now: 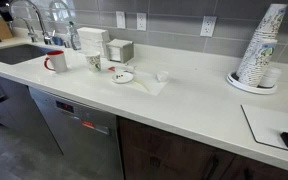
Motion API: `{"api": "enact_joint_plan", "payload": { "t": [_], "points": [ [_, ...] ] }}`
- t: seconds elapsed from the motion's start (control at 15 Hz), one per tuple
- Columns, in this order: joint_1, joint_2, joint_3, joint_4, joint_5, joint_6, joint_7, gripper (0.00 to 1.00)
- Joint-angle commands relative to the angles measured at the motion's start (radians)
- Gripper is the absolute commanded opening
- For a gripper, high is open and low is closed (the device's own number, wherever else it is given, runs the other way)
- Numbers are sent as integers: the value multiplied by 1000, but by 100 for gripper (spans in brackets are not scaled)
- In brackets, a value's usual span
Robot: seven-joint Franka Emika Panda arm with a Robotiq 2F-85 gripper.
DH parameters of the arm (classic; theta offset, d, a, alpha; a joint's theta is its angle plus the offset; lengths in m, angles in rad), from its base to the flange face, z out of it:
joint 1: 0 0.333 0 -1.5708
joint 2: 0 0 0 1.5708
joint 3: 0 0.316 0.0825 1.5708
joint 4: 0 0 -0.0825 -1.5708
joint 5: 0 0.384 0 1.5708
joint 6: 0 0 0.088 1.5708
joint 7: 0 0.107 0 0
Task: Use the plastic spoon to get some of the contents from the white and put the contents into the small mug
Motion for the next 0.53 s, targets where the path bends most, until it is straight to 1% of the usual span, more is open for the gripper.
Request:
{"api": "enact_joint_plan", "payload": {
  "t": [0.0, 0.47],
  "points": [
    [22, 4, -17, 2, -10, -2, 9, 100],
    [22, 4, -17, 2, -10, -2, 9, 100]
  ]
}}
